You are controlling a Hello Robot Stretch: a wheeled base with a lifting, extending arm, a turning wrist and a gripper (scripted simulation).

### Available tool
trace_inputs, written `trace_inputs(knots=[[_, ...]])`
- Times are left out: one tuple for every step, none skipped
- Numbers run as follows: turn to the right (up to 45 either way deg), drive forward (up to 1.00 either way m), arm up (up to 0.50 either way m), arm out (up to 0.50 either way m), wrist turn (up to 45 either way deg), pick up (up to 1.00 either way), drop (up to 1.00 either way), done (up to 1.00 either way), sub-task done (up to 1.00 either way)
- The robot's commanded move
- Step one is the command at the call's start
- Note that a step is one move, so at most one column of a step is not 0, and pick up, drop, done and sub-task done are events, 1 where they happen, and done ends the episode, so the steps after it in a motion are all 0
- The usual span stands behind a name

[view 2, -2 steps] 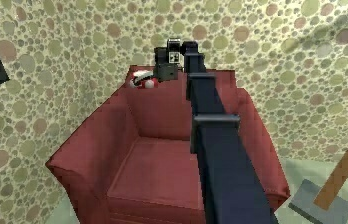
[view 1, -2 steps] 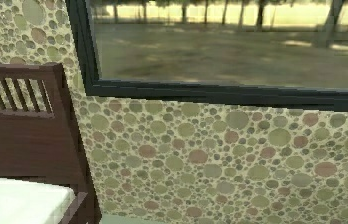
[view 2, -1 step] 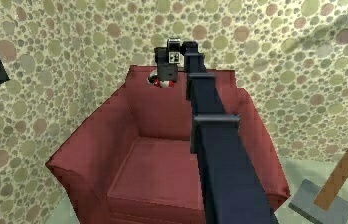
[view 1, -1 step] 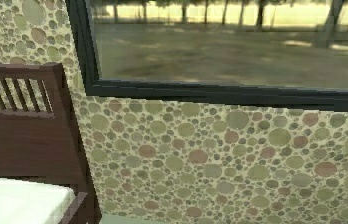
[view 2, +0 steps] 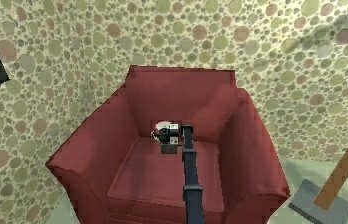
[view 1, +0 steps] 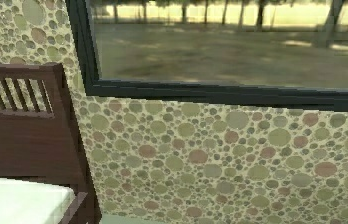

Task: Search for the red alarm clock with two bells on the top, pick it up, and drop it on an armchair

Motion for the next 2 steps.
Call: trace_inputs(knots=[[0.0,0.0,-0.32,0.0,0.0,0.0,0.0,0.0,0.0],[0.0,0.0,0.0,0.0,0.0,0.0,1.0,0.0,0.0]])
